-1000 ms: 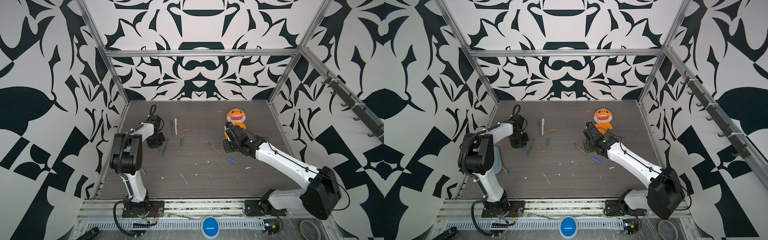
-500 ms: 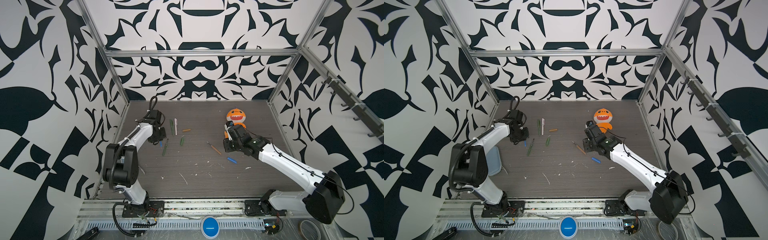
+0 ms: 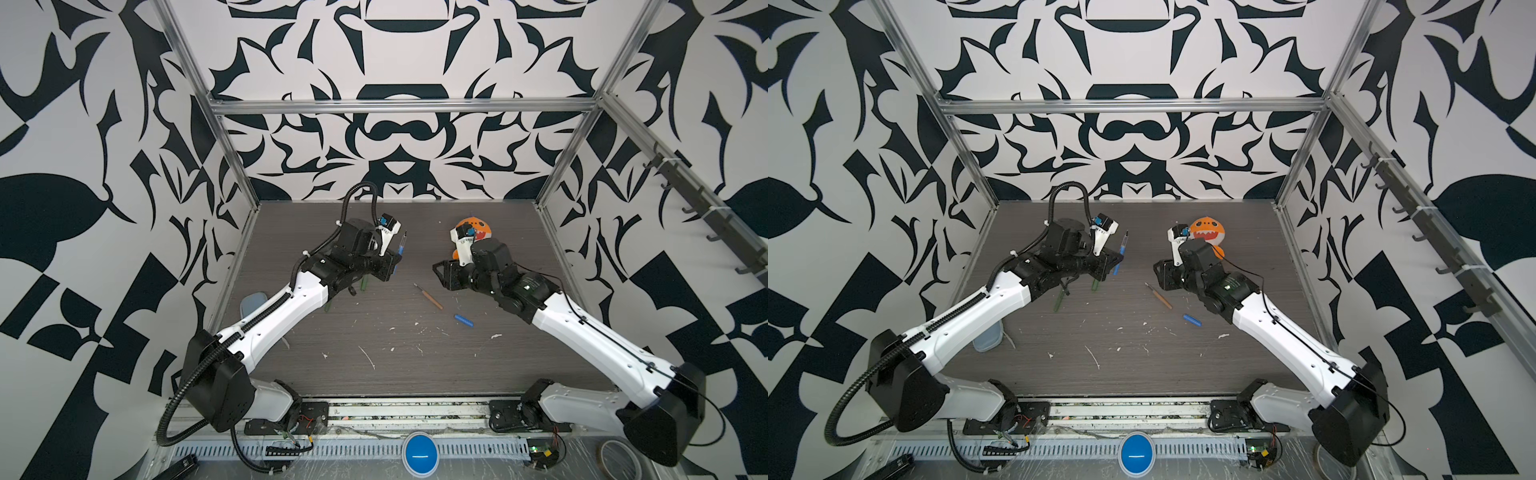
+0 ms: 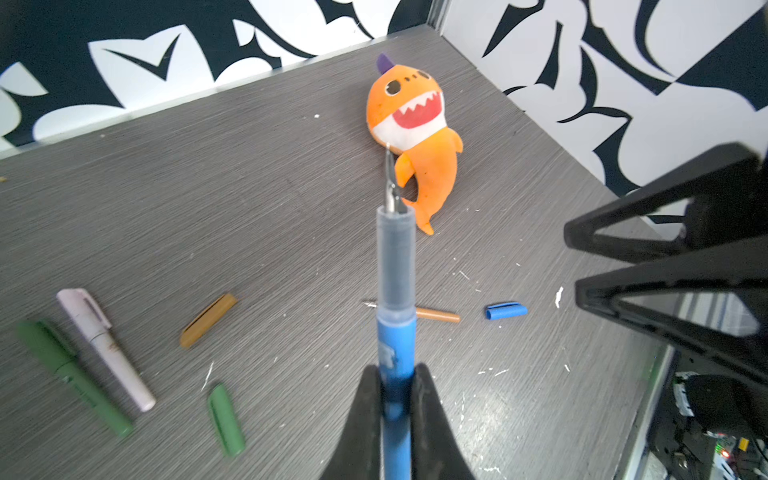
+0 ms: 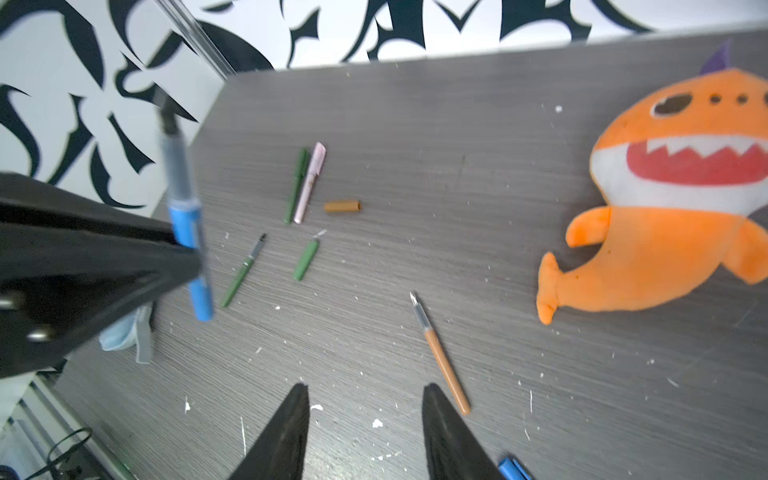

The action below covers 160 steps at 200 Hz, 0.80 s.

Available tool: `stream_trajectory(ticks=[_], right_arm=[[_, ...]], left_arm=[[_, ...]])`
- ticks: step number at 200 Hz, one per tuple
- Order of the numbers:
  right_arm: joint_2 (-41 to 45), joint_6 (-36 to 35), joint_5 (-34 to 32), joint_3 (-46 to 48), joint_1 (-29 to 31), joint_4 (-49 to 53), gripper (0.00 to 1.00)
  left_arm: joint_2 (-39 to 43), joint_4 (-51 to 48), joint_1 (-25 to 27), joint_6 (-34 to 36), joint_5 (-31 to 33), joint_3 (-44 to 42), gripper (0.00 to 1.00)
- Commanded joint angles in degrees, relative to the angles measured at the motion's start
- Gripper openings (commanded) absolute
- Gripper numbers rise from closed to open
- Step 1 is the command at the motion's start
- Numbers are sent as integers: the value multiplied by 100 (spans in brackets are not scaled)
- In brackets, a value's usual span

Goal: Insert the pens into the pen caps

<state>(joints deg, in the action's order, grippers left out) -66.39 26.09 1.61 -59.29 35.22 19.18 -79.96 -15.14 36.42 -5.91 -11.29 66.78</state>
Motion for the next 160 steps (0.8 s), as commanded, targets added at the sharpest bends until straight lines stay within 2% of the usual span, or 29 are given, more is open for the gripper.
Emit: stream_trajectory(ticks=[1, 28, 74, 101, 160], right_arm=[[373, 562, 31, 35, -33, -854, 55], [365, 956, 384, 73, -42, -1282, 60], [-10, 1277, 1073, -236, -42, -1655, 60], [-172, 1346, 1386, -329, -42, -1803, 57], [-231, 1330, 1600, -271, -39, -1957, 49]], left_arm=[[234, 736, -30, -15, -865, -302, 2], [534, 984, 50, -43, -1050, -563, 2], [644, 1105, 89, -197, -1107, -691, 2], [650, 1128, 118, -283, -1173, -684, 2], [649, 1075, 183, -316, -1242, -624, 2]])
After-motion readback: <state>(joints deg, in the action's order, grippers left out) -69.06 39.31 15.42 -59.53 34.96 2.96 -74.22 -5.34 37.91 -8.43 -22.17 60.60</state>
